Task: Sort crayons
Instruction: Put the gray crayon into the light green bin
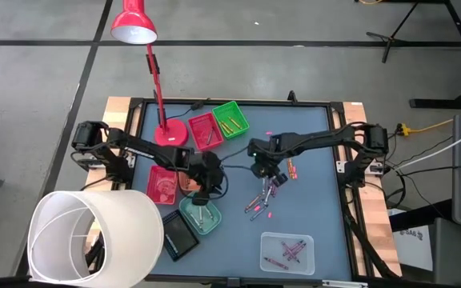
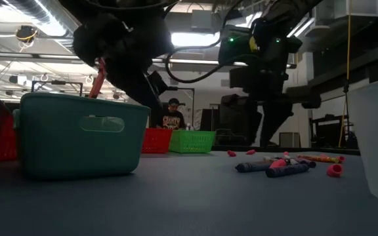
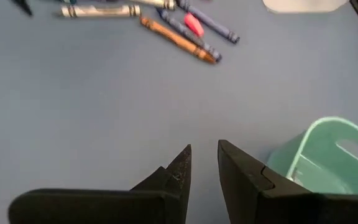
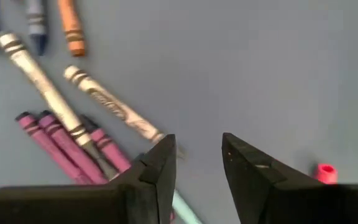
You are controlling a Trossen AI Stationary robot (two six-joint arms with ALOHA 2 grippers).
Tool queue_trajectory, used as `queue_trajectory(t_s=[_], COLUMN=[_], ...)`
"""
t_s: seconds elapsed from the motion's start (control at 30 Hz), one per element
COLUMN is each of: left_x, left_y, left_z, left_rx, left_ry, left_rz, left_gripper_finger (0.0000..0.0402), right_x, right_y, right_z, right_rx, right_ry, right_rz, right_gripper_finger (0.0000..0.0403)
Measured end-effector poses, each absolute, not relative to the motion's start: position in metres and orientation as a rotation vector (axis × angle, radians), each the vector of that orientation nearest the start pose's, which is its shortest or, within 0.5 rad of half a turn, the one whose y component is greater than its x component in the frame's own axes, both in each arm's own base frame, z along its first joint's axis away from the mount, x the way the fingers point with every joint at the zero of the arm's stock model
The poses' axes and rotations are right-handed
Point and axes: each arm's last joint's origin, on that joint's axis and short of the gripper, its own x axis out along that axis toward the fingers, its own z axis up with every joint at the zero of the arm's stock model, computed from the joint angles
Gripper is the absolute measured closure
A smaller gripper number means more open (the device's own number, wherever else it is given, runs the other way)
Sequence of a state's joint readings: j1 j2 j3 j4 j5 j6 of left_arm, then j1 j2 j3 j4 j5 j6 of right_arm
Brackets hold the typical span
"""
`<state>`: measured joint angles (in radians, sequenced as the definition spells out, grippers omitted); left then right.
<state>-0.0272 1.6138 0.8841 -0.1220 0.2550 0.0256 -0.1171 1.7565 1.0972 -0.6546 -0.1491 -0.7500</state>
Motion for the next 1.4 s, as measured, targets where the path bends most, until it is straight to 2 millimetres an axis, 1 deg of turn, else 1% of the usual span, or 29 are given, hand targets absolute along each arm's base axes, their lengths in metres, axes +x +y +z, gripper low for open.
queue_trajectory(t_s=[0.2, 0.3, 0.6, 0.8, 1.13, 1.4], left_x=[0.314, 0.314, 0.313, 0.313, 0.313, 0.313], left_y=[-0.021, -0.026, -0.037, -0.037, -0.037, -0.037], left_z=[0.175, 0.175, 0.175, 0.175, 0.175, 0.175], left_rx=[-0.093, -0.086, -0.087, -0.095, -0.096, -0.095], left_ry=[0.881, 0.88, 0.885, 0.886, 0.886, 0.886], left_rz=[-0.282, -0.297, -0.321, -0.317, -0.316, -0.316], left_gripper_finger=[0.0337, 0.0337, 0.0337, 0.0337, 0.0337, 0.0337], right_x=[0.318, 0.315, 0.316, 0.31, 0.311, 0.307], right_y=[-0.021, -0.018, -0.018, -0.017, -0.018, -0.018], right_z=[0.159, 0.155, 0.15, 0.144, 0.144, 0.14], right_rx=[-0.533, -0.553, -0.572, -0.595, -0.594, -0.586], right_ry=[1.209, 1.212, 1.167, 1.168, 1.164, 1.208], right_rz=[0.582, 0.606, 0.592, 0.623, 0.621, 0.632], right_gripper_finger=[0.0274, 0.0274, 0.0274, 0.0274, 0.0274, 0.0274])
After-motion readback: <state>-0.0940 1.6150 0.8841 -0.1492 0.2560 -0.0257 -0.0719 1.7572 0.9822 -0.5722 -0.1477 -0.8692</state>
